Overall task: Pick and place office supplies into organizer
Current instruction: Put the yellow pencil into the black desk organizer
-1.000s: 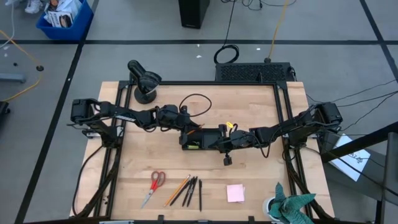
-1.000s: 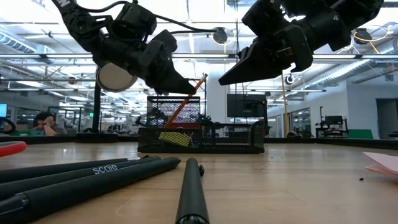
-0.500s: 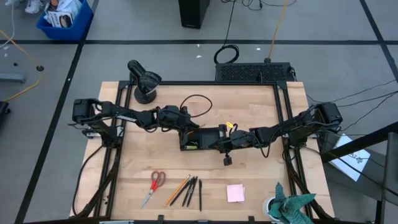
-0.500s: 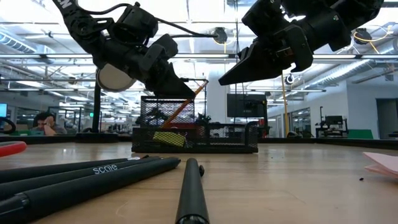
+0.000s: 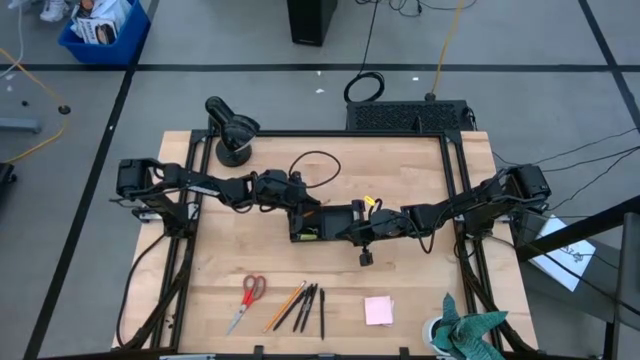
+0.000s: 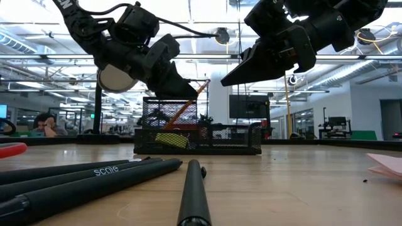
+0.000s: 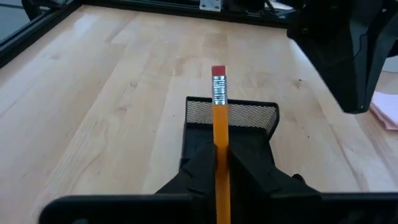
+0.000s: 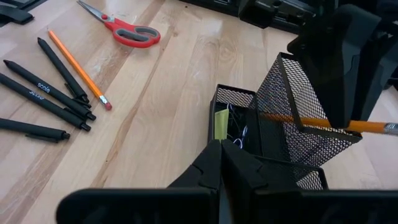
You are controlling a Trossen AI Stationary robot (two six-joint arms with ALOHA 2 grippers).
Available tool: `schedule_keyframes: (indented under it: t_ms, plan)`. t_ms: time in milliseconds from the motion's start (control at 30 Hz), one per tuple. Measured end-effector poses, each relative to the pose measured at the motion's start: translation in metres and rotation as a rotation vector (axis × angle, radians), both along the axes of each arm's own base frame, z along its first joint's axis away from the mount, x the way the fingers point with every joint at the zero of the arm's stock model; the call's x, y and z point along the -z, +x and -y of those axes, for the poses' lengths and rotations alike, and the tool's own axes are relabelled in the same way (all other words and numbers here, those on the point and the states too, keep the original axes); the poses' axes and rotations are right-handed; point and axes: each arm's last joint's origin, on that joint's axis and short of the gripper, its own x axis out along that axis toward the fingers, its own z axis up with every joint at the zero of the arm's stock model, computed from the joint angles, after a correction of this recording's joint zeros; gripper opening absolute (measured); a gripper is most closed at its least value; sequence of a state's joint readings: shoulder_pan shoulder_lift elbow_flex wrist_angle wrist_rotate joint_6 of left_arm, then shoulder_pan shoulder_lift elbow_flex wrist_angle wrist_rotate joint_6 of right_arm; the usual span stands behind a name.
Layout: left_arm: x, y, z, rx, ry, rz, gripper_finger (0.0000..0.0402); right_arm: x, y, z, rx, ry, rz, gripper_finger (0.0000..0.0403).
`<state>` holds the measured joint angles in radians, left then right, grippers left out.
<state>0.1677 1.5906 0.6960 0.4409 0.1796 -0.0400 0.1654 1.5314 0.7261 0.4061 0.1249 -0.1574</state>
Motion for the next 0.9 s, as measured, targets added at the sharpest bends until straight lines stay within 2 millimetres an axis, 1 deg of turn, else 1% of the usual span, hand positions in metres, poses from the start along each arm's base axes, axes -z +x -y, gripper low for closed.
schedule_keyframes:
  t_ms: [267,333,400,500,533,567,633,700,800,900]
  plan:
    - [0.0,0.0,0.0,0.0,-0.008,0.003,0.0137,0.0,0.0,0.0,0.0,0.0,0.0,0.0004]
    - [-0.005,-0.002,0.001,0.005,0.005,0.006,0.0155,0.0,0.0,0.0,0.0,0.0,0.0,0.0004]
    - [-0.016,-0.005,0.003,0.016,0.022,0.023,0.0171,0.0,0.0,0.0,-0.001,-0.001,0.0,0.0004]
    - [-0.041,-0.016,0.01,0.015,0.043,0.006,0.0186,0.0,0.0,0.0,-0.001,-0.002,0.0,0.0004]
    - [-0.052,-0.02,0.014,0.003,0.055,-0.003,0.0189,0.0,0.0,0.0,-0.001,-0.003,0.0,0.0004]
    - [-0.065,-0.023,0.018,-0.013,0.065,-0.012,0.019,0.0,0.0,0.0,-0.002,-0.005,-0.001,0.0004]
    - [-0.088,-0.035,0.029,-0.054,0.07,-0.093,0.0188,0.0,0.0,0.0,-0.004,-0.009,-0.002,0.0004]
    - [-0.108,-0.043,0.046,-0.089,0.081,-0.18,0.018,0.0,0.0,0.0,-0.005,-0.01,-0.002,0.0004]
    - [-0.123,-0.056,0.074,-0.155,0.091,-0.329,0.0162,0.0,0.0,0.0,-0.005,-0.01,-0.001,0.0004]
    - [-0.133,-0.058,0.102,-0.2,-0.006,-0.362,0.0144,0.0,0.0,0.0,-0.005,-0.01,-0.001,0.0004]
